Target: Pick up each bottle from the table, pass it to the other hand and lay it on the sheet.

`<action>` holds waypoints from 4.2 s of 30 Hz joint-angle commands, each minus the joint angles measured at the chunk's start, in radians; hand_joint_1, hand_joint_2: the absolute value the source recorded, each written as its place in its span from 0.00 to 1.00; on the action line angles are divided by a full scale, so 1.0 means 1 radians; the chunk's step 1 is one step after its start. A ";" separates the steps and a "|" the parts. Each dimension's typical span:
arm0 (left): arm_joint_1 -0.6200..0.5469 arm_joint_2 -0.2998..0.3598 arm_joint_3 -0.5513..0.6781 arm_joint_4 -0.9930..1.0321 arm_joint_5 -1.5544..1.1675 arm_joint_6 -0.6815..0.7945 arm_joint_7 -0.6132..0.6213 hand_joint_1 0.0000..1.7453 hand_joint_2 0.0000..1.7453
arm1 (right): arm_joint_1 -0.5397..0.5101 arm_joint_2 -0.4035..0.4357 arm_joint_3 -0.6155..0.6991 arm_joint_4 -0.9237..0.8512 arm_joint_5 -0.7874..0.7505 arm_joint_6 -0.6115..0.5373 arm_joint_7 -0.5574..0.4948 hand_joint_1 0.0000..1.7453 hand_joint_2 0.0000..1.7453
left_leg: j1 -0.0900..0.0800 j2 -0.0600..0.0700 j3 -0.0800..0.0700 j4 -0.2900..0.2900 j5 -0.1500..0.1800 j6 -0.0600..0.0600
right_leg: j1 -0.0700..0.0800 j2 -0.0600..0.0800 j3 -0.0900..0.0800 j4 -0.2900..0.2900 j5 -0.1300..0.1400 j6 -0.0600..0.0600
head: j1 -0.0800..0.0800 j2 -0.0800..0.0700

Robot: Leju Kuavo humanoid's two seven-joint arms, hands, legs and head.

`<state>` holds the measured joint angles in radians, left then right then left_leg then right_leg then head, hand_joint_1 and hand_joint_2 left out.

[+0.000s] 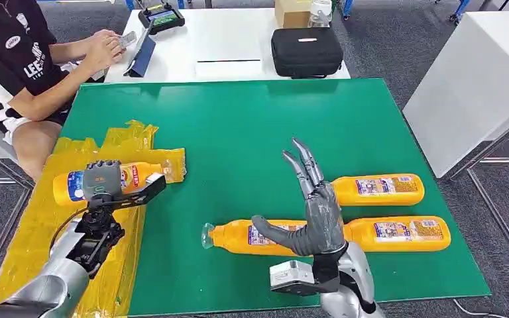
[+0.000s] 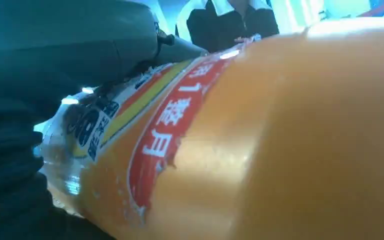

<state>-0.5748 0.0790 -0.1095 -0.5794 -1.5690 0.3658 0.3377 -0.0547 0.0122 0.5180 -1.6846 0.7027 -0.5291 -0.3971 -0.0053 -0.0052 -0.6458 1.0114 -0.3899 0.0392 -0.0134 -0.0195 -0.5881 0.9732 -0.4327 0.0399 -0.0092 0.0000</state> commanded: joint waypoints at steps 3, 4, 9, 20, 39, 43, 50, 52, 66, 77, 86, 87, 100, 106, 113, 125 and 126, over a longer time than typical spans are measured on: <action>-0.020 -0.042 0.157 0.159 0.049 -0.052 -0.079 0.00 1.00 | -0.002 0.003 -0.054 0.047 0.104 0.048 0.152 0.00 1.00 | 0.000 0.002 0.006 -0.001 -0.002 -0.002 | 0.000 0.003 0.006 -0.001 -0.001 -0.001 | 0.000 0.000; -0.020 -0.048 0.169 0.159 0.051 -0.080 -0.097 0.00 1.00 | -0.002 0.002 -0.065 0.051 0.131 0.086 0.194 0.00 1.00 | 0.000 0.001 0.007 -0.001 -0.001 -0.002 | 0.000 0.002 0.007 -0.002 -0.001 -0.001 | 0.000 0.000; -0.003 -0.068 0.194 0.144 0.052 -0.075 -0.108 0.00 1.00 | 0.003 -0.005 -0.096 0.053 0.241 0.160 0.272 0.00 0.00 | 0.000 0.002 0.011 -0.003 -0.001 -0.002 | 0.000 0.002 0.010 -0.003 -0.001 -0.001 | 0.000 0.000; 0.047 -0.149 0.301 0.045 0.278 -0.119 -0.411 0.00 1.00 | 0.042 -0.038 -0.125 -0.004 0.418 0.338 0.376 0.00 0.00 | -0.001 -0.004 0.015 -0.003 -0.001 -0.002 | -0.001 -0.001 0.015 -0.003 -0.002 -0.001 | 0.000 0.000; 0.209 -0.165 -0.031 -0.494 0.743 -0.346 -0.565 0.00 1.00 | -0.105 -0.089 0.046 0.372 0.537 0.534 0.432 0.00 1.00 | 0.001 -0.004 0.012 -0.001 -0.001 -0.002 | 0.001 -0.003 0.014 -0.002 -0.002 0.000 | 0.000 0.000; 0.228 -0.165 -0.051 -0.528 0.755 -0.342 -0.549 0.00 1.00 | -0.113 -0.077 0.041 0.439 0.528 0.514 0.431 0.00 1.00 | 0.001 -0.004 0.009 -0.001 -0.001 -0.001 | 0.001 -0.003 0.011 -0.002 -0.002 0.000 | 0.000 0.000; 0.220 -0.166 -0.073 -0.486 0.824 -0.340 -0.597 0.00 1.00 | -0.131 -0.064 0.047 0.598 0.536 0.541 0.432 0.00 1.00 | 0.001 -0.004 0.011 -0.002 -0.002 -0.002 | 0.001 -0.003 0.013 -0.003 -0.003 0.000 | 0.000 0.000; 0.213 -0.167 -0.079 -0.476 0.828 -0.338 -0.597 0.00 1.00 | -0.138 -0.065 0.059 0.626 0.552 0.548 0.440 0.00 1.00 | 0.001 -0.006 0.009 -0.001 -0.001 -0.002 | 0.001 -0.004 0.011 -0.002 -0.003 0.000 | 0.000 0.000; 0.239 -0.158 -0.101 -0.491 0.858 -0.327 -0.587 0.00 1.00 | -0.136 -0.056 0.060 0.649 0.609 0.528 0.500 1.00 1.00 | 0.002 0.000 0.016 -0.002 -0.002 -0.005 | 0.002 0.002 0.013 -0.004 -0.001 -0.004 | 0.001 0.000; 0.345 -0.184 -0.047 -0.654 1.185 -0.494 -0.681 0.00 1.00 | -0.046 0.029 -0.129 0.398 0.384 0.278 0.381 1.00 1.00 | 0.001 0.000 0.015 -0.001 -0.002 -0.003 | 0.002 0.001 0.014 -0.001 -0.002 -0.003 | 0.000 0.000; 0.387 -0.215 -0.055 -0.748 1.497 -0.554 -0.629 0.00 1.00 | 0.001 0.088 -0.269 0.273 -0.017 0.049 0.123 1.00 1.00 | 0.001 -0.001 0.008 0.000 -0.003 -0.003 | 0.002 0.000 0.008 0.000 -0.003 -0.003 | 0.000 0.000; 0.383 -0.216 -0.071 -0.759 1.535 -0.544 -0.626 0.00 1.00 | 0.005 0.094 -0.283 0.269 -0.052 0.023 0.100 1.00 1.00 | 0.001 -0.001 0.006 0.000 -0.002 -0.003 | 0.002 0.000 0.006 0.000 -0.003 -0.003 | 0.000 0.000; 0.384 -0.206 -0.103 -0.784 1.615 -0.561 -0.614 0.00 1.00 | 0.012 0.097 -0.292 0.251 -0.145 0.020 0.047 1.00 1.00 | 0.001 0.000 0.005 -0.001 -0.002 -0.003 | 0.001 0.001 0.005 -0.001 -0.002 -0.002 | 0.000 0.000; 0.370 -0.186 -0.185 -0.793 1.678 -0.586 -0.595 0.00 1.00 | -0.006 0.096 -0.264 0.302 -0.224 0.061 0.006 1.00 1.00 | 0.001 0.000 0.004 -0.001 -0.002 -0.003 | 0.001 0.001 0.004 -0.001 -0.002 -0.002 | 0.000 0.000; 0.348 -0.159 -0.264 -0.829 1.705 -0.590 -0.596 0.00 1.00 | -0.078 0.111 -0.165 0.413 -0.180 0.111 0.015 1.00 1.00 | 0.001 0.002 0.003 -0.001 -0.002 -0.003 | 0.002 0.002 0.003 -0.001 -0.001 -0.002 | 0.000 0.000; 0.322 -0.153 -0.357 -0.831 1.750 -0.583 -0.582 0.00 1.00 | -0.154 0.103 0.010 0.487 -0.079 0.162 0.028 1.00 1.00 | 0.001 0.002 0.007 -0.001 -0.003 -0.004 | 0.002 0.004 0.007 -0.001 -0.002 -0.003 | 0.000 0.000; 0.322 -0.154 -0.358 -0.830 1.750 -0.583 -0.583 0.00 1.00 | -0.152 0.105 0.012 0.488 -0.076 0.161 0.030 1.00 1.00 | 0.002 0.003 0.010 -0.001 -0.004 -0.005 | 0.002 0.004 0.009 -0.001 -0.003 -0.004 | 0.000 0.000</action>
<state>-0.1998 -0.1160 -0.3907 -1.4538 0.1701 -0.2239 -0.2468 -0.1403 0.1240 0.4132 -1.3008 0.5666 -0.3692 -0.3841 -0.0048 -0.0053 -0.6441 1.0110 -0.3910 0.0378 -0.0122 -0.0191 -0.5867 0.9730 -0.4334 0.0386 -0.0088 0.0000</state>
